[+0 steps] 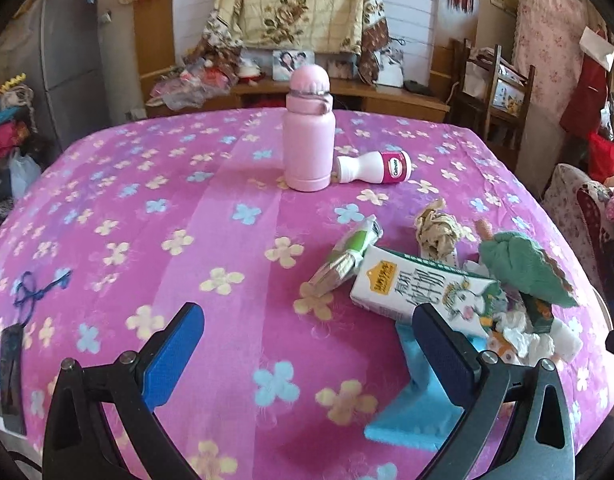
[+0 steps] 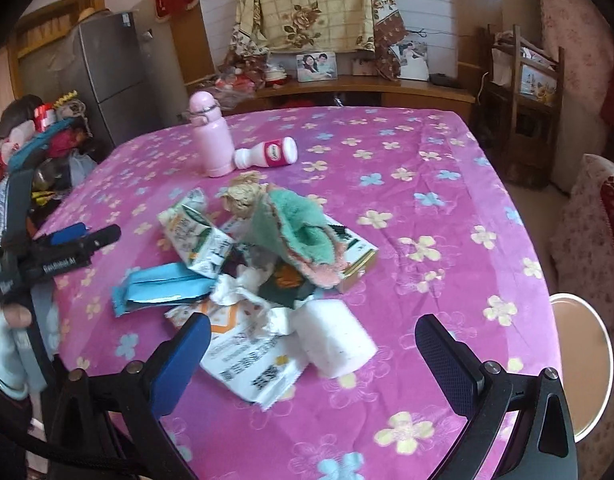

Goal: Collect trash
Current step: 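Reach the right gripper to the green towel and close on it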

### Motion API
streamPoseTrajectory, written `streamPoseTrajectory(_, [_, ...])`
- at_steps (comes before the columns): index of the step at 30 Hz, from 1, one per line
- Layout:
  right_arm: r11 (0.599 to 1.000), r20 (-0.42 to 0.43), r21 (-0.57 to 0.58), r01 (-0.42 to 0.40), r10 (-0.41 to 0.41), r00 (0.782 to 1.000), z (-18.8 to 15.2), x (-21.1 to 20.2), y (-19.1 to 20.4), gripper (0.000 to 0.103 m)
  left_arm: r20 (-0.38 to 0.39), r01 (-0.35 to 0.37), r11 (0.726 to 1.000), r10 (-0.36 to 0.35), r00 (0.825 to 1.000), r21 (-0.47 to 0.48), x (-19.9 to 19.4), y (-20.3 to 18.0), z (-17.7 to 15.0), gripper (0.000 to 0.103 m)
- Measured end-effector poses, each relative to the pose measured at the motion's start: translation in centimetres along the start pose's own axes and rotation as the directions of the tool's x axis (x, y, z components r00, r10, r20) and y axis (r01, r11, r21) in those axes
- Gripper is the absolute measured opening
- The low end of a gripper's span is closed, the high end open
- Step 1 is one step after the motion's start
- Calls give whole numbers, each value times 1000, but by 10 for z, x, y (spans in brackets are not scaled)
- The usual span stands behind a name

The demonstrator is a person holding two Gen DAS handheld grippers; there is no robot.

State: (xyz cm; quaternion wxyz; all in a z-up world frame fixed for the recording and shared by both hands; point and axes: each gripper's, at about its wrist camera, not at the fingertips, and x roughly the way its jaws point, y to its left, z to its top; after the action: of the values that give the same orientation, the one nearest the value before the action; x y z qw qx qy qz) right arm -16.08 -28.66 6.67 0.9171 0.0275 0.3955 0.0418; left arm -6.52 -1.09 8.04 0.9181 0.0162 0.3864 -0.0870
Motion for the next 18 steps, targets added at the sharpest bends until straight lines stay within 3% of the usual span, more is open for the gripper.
streamPoseTrajectory(9, [993, -56, -55, -101, 98, 994, 59, 41, 3, 103, -88, 85, 992, -77, 993, 90, 51, 3, 20, 103])
streamPoseTrajectory(14, [990, -89, -71, -124, 117, 989, 77, 70, 9, 103, -120, 138, 988, -130, 984, 65, 75, 6, 33, 102])
streamPoseTrajectory(18, [991, -122, -67, -114, 105, 987, 82, 90, 10, 103, -163, 170, 983, -157, 974, 70, 95, 1, 41, 74])
